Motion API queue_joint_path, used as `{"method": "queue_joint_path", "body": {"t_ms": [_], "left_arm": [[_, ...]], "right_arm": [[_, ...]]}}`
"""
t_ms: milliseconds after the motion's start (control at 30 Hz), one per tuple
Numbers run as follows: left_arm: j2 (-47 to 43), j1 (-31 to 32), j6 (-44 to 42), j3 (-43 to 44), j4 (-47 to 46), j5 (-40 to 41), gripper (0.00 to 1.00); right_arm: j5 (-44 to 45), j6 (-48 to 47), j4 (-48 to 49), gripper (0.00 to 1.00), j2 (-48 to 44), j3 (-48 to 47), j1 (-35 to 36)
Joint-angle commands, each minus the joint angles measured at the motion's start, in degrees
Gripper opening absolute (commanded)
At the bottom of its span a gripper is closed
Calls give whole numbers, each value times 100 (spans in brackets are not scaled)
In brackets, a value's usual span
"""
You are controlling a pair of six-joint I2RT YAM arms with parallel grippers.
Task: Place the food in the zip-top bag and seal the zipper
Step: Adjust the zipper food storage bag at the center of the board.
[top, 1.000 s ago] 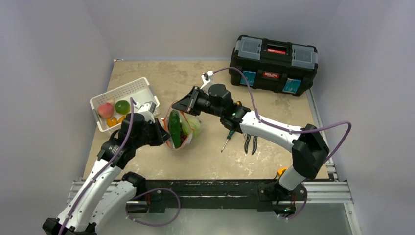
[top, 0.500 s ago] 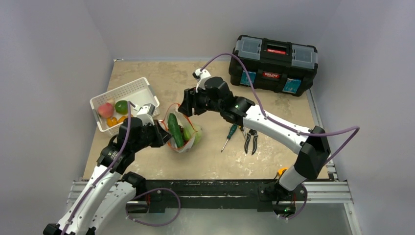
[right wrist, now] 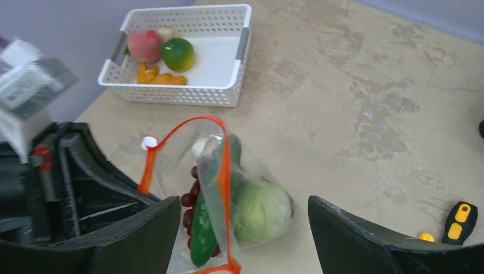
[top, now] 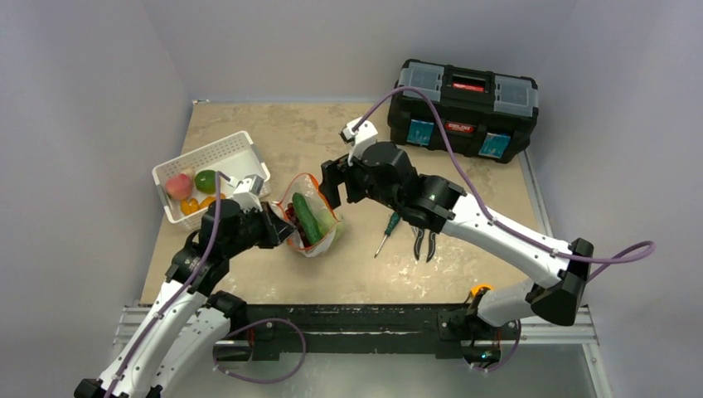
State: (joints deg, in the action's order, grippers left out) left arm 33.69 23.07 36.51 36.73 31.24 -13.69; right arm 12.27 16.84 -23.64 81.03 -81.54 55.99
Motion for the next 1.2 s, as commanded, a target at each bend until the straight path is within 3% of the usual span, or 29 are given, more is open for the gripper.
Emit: {"method": "queue_joint_path", "body": {"t_ms": [0,133,267,367,533,633,767,867,1033,1167], "left_arm": [[17,25,131,-17,-494,-211,0],[-29,22,150,-10,-522,-196,0],[-37,20,199,2,-507,-195,0],[-76,22,250,16,-544,-208,0],[-154,22,189,224,-316,-178,0],[-179,21,117,307,-238,-95,0],[-107,22,42,455,-141,-68,0],[-90,22,59,516,-143,-68,0],[-108,22,17,766,-9,-40,0],[-26,25,-93,1154,177,62,0]], "right_arm": [[208,-65,325,81,-329,119,414],[-20,27,499,73,-138,264,557],[-213,174,691,49,71,186,618],[-276,141,947,49,244,239,723],[799,-312,579,55,379,112,704],[1149,-768,493,65,328,168,608],[377,-1102,729,85,330,452,329],[-680,-914,999,85,438,591,-28],[-1062,-992,1123,60,689,691,-88],[-380,-1185,822,26,605,687,-88]]}}
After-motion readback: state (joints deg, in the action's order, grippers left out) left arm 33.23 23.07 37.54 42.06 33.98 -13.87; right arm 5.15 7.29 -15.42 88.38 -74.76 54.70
